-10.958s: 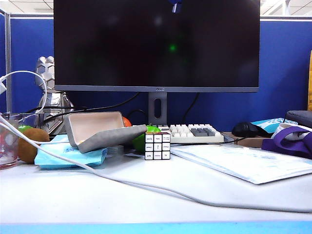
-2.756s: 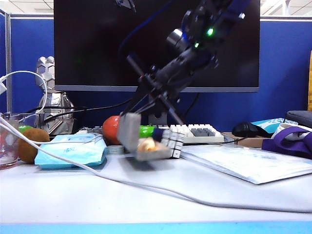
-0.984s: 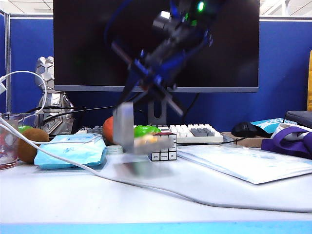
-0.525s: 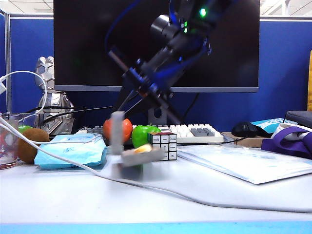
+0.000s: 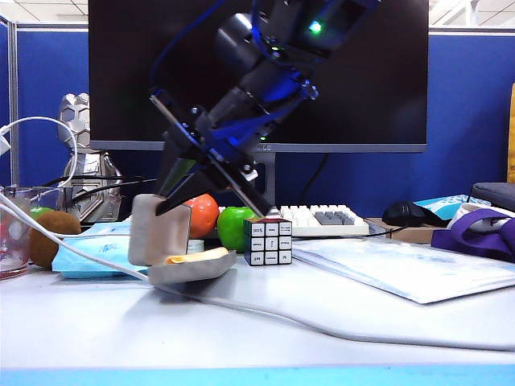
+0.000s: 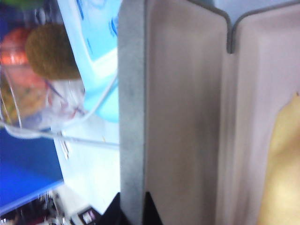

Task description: Pick up the glasses, fold the temples of the glasses, place the glasses into the glasses case, and finally close the glasses case.

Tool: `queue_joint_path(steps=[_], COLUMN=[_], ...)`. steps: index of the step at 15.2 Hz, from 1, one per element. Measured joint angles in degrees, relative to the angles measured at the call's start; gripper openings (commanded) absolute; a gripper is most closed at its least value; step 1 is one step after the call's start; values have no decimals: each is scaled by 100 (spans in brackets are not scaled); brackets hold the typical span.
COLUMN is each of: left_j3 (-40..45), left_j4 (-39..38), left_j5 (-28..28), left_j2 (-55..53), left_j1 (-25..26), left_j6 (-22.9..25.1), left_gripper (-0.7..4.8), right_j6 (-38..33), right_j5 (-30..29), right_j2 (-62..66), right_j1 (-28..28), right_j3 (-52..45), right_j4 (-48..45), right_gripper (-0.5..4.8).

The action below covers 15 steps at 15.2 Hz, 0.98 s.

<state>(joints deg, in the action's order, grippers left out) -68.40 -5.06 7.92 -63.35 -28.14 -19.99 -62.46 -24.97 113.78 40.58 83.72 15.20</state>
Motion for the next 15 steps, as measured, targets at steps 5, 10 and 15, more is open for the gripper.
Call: queue_joint_path(steps=[5,10,15], left_j3=[0,0,0], left_j4=[-61,-79,-114], left_j5=[0,0,87], left_j2=[92,105,127], left_j1=[0,0,0], left_j6=[0,2,0], left_gripper=[-6,-6,-6], right_j6=[-573,-570,-212], right_j5=[562,479,133], right_j2=[0,0,-138], right_j1=[15,15,7], right_j3=[-4,-13,-15], right_j4=[-450,-485,-470], right_gripper=[2,221,242])
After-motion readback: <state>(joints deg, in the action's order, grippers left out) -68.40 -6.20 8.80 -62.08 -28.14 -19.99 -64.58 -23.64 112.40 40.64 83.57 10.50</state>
